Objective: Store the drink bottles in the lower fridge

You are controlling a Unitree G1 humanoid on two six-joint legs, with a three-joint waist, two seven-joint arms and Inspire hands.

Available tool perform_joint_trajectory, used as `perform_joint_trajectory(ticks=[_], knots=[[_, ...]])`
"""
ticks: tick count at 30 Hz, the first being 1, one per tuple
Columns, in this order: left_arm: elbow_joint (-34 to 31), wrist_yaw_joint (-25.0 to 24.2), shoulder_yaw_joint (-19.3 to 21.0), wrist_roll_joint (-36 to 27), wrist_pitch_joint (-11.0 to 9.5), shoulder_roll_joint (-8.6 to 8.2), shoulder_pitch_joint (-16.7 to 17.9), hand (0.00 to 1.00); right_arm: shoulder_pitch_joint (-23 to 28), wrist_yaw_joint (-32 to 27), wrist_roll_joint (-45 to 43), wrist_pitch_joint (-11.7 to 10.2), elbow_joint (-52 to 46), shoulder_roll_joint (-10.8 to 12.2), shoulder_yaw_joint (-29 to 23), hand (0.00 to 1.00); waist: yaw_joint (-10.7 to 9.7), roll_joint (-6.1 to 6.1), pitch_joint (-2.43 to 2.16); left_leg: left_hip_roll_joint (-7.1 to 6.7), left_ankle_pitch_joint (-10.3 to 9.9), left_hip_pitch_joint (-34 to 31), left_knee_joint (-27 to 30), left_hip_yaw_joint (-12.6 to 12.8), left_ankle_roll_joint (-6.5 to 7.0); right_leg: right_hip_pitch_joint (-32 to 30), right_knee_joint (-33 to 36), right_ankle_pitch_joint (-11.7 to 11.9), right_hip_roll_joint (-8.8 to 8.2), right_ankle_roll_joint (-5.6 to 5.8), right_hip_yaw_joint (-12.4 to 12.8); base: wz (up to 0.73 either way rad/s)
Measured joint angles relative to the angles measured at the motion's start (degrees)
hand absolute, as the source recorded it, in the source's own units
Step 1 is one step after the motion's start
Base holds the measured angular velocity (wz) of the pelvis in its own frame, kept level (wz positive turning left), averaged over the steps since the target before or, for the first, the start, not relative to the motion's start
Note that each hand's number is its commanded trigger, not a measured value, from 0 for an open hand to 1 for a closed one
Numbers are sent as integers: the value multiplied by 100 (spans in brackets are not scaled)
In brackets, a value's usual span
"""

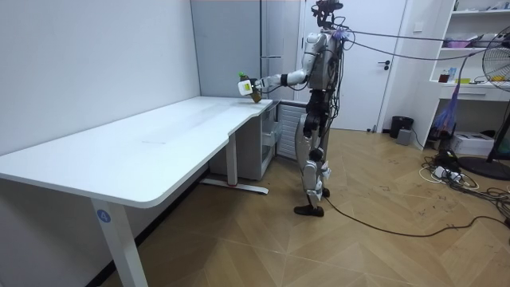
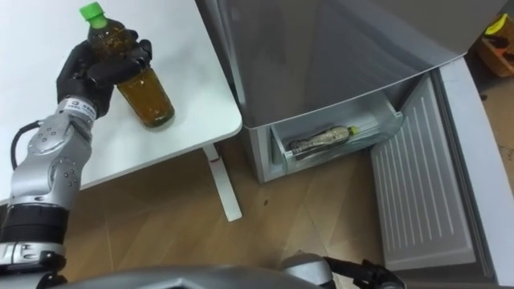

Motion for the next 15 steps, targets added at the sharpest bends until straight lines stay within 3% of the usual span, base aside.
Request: perform_joint_trajectory(ticks=[15], knots=[[-110,-29,-53,141,0,-1,1,100,-43,-10,-31,-16,2,-35,126,0,78,10,-8,1,0,-61,33,-28,0,-34,-3,3,0,-5,-25,1]])
